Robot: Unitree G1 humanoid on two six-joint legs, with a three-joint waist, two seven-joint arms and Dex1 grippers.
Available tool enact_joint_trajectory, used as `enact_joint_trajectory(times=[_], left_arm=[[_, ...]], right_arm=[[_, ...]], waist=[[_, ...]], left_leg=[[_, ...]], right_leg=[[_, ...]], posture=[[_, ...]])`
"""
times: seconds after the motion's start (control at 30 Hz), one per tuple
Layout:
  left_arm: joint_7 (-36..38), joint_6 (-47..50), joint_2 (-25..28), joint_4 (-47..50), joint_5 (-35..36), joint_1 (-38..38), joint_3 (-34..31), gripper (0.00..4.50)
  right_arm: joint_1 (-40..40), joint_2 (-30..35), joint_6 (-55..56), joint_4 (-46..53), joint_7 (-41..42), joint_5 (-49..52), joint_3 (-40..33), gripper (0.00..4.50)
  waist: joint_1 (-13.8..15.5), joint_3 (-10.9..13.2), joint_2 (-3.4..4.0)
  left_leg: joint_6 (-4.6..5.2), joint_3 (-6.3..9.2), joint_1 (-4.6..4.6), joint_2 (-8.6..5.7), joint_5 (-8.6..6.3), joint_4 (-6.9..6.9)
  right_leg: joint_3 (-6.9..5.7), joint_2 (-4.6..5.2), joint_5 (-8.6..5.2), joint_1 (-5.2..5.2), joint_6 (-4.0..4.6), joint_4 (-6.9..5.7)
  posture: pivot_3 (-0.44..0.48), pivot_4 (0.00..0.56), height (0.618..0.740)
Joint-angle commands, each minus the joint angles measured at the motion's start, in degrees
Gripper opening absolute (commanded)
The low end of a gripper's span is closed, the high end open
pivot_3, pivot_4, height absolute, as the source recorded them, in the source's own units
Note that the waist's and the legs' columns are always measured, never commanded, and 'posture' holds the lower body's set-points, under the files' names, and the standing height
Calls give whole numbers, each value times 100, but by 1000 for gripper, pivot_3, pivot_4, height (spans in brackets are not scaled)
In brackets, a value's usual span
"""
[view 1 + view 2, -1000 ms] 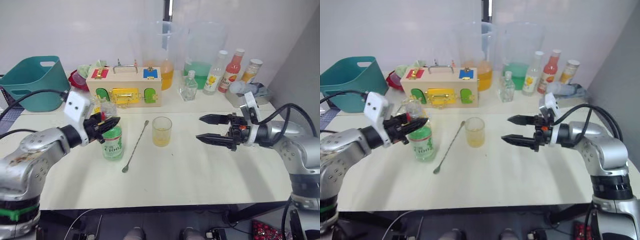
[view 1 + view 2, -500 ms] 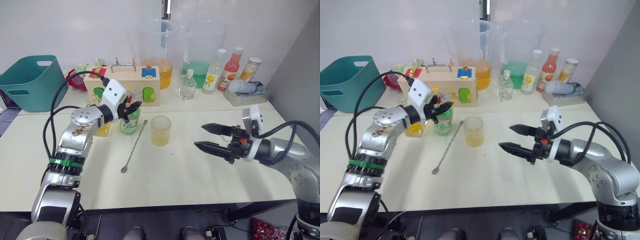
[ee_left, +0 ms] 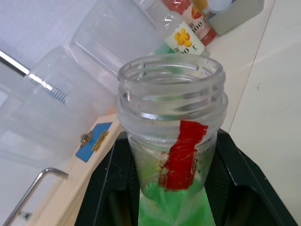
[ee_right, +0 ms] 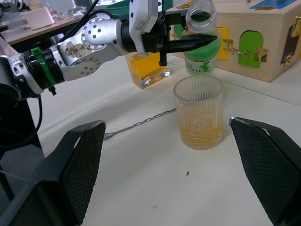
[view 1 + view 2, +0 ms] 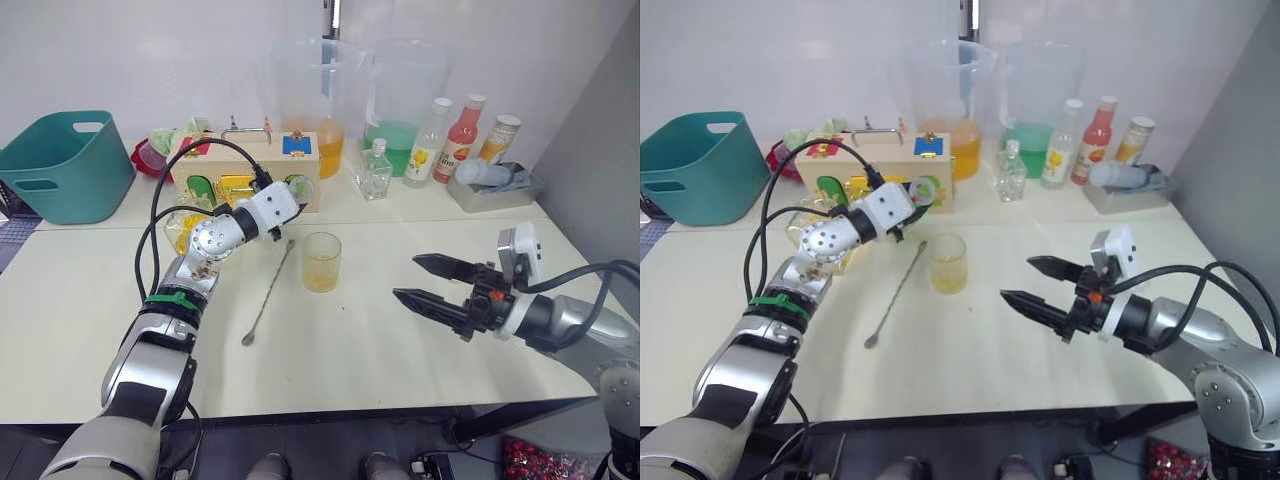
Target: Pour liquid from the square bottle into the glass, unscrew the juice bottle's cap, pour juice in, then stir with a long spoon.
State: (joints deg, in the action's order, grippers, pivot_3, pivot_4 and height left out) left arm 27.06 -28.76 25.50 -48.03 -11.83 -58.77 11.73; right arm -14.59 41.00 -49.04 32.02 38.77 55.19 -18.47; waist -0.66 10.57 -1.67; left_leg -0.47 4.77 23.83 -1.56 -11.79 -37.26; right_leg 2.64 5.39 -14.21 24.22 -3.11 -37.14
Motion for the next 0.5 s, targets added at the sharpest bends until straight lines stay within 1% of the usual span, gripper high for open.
enact_joint_trajectory(times=[0.03, 0.07, 0.23, 0.5], left_arm=[[-564, -706, 69, -141, -433, -371, 62, 1398], [-640, -782, 70, -212, -505, -395, 76, 1398], [-1469, -1232, 271, -447, -1369, -481, 394, 1398], [-2254, -1531, 430, -694, -1990, -538, 613, 1398]], right_arm=[[-5, 43, 104, 173, -135, 103, -112, 4465], [-8, 46, 103, 176, -154, 122, -106, 4465], [-30, 38, 111, 146, -229, 132, -60, 4465], [-58, 21, 145, 90, -303, 67, 33, 4465]], waist=[[2, 0, 0], [2, 0, 0], [-1, 0, 0], [-1, 0, 0]], left_leg=[[0, 0, 0, 0, 0, 0], [0, 0, 1, -1, 0, 0], [0, 1, 1, -2, 0, -2], [0, 1, 2, -4, 0, -4]], right_leg=[[0, 0, 0, 0, 0, -2], [0, 0, 0, 0, 0, -1], [0, 1, 1, 0, -2, -3], [0, 2, 2, 0, -3, -5]], posture=[[0, 150, 740], [0, 150, 740], [0, 150, 740], [0, 150, 740]])
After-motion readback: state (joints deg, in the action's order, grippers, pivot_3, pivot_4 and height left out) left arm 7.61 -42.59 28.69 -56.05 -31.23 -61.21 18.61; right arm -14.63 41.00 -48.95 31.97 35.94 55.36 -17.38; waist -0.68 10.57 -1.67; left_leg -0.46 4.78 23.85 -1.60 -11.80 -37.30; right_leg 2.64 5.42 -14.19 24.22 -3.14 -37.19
